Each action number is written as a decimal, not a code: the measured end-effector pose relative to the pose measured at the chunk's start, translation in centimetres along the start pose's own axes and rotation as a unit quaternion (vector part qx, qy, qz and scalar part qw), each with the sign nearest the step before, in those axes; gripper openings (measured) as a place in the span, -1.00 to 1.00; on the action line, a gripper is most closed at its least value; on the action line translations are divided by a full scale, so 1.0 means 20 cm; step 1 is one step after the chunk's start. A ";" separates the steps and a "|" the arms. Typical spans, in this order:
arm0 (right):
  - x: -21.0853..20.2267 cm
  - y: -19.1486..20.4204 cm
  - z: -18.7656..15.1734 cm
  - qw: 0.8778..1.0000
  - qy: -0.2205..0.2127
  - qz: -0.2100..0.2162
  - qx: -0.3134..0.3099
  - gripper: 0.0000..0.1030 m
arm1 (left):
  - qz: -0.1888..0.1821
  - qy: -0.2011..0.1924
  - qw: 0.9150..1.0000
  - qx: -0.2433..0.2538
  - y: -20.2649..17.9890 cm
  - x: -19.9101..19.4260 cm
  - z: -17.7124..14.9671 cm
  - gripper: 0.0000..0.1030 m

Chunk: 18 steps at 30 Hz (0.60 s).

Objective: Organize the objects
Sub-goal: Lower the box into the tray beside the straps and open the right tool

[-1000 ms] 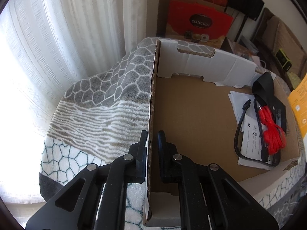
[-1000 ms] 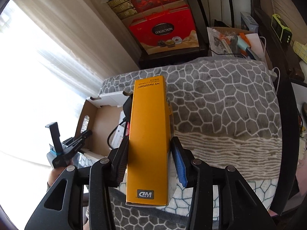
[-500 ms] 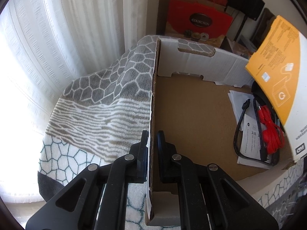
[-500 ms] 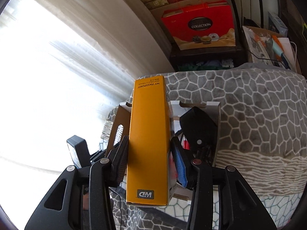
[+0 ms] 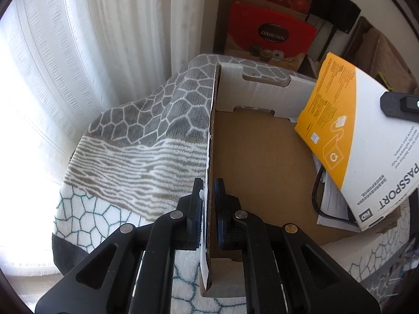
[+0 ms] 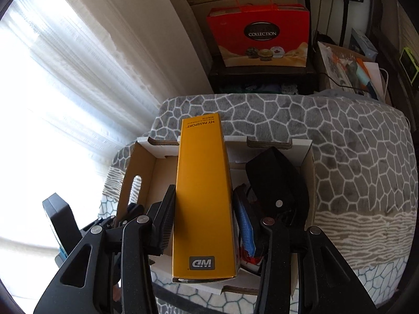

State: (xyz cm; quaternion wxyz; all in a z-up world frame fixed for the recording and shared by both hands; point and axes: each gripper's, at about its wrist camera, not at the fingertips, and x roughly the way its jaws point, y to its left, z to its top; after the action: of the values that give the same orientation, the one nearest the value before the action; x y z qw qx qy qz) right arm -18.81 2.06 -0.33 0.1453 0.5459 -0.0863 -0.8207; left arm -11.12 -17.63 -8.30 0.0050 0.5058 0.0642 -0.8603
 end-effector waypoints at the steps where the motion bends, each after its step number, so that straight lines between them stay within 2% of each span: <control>1: 0.02 0.02 0.00 1.000 0.003 0.001 0.001 -0.14 | 0.006 -0.003 1.000 0.004 0.00 -0.01 0.00 -0.85; 3: 0.05 0.05 -0.02 1.000 0.010 0.007 0.008 -0.11 | 0.015 -0.008 1.000 0.011 0.01 -0.04 0.00 -0.81; 7: 0.06 0.14 -0.04 1.000 0.006 0.026 -0.004 -0.08 | 0.005 -0.012 1.000 0.010 0.02 -0.10 0.00 -0.79; 13: 0.05 0.22 -0.08 0.997 0.018 0.080 -0.008 -0.08 | -0.010 -0.016 1.000 -0.005 0.05 -0.16 0.00 -0.73; 18: 0.05 0.22 -0.09 0.996 0.017 0.082 -0.012 -0.08 | -0.030 -0.024 0.999 -0.028 0.10 -0.22 0.00 -0.68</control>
State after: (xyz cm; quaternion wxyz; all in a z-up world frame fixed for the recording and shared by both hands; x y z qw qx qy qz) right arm -16.81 -2.49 -0.57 0.2207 0.5493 -0.1182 -0.7972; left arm -8.89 -19.91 -4.68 -0.0057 0.4828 0.1031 -0.8696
